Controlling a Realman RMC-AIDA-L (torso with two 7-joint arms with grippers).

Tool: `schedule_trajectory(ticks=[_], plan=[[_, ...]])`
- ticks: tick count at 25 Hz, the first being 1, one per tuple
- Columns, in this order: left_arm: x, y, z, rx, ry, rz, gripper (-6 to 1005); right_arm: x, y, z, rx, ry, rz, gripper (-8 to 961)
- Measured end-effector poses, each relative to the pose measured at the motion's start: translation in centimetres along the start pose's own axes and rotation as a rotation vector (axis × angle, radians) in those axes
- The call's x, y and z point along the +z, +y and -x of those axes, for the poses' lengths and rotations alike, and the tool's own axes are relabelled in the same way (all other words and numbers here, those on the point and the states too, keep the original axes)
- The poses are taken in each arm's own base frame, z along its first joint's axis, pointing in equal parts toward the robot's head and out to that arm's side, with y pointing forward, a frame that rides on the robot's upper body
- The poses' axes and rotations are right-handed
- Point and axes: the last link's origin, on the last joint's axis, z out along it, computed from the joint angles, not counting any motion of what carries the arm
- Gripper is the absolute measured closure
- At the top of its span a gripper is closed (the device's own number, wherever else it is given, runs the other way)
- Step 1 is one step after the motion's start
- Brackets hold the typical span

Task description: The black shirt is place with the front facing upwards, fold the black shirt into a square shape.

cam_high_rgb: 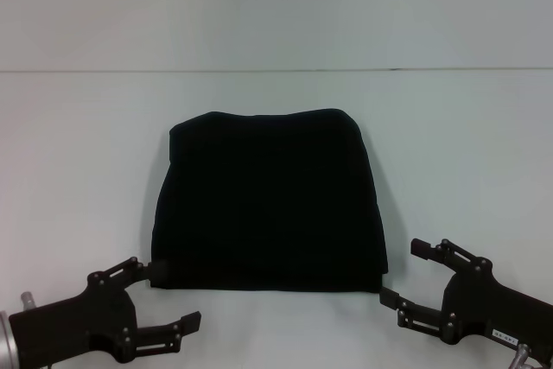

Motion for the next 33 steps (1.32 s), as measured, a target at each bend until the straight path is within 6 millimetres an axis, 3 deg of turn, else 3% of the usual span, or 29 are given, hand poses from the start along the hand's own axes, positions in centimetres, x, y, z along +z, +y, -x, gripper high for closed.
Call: schedule_trajectory(ticks=[33], plan=[[0.21,-0.26,-0.9,0.004,0.04,0.003,37,0.41,-0.27,0.54,-0.012,-0.017,0.002,39]])
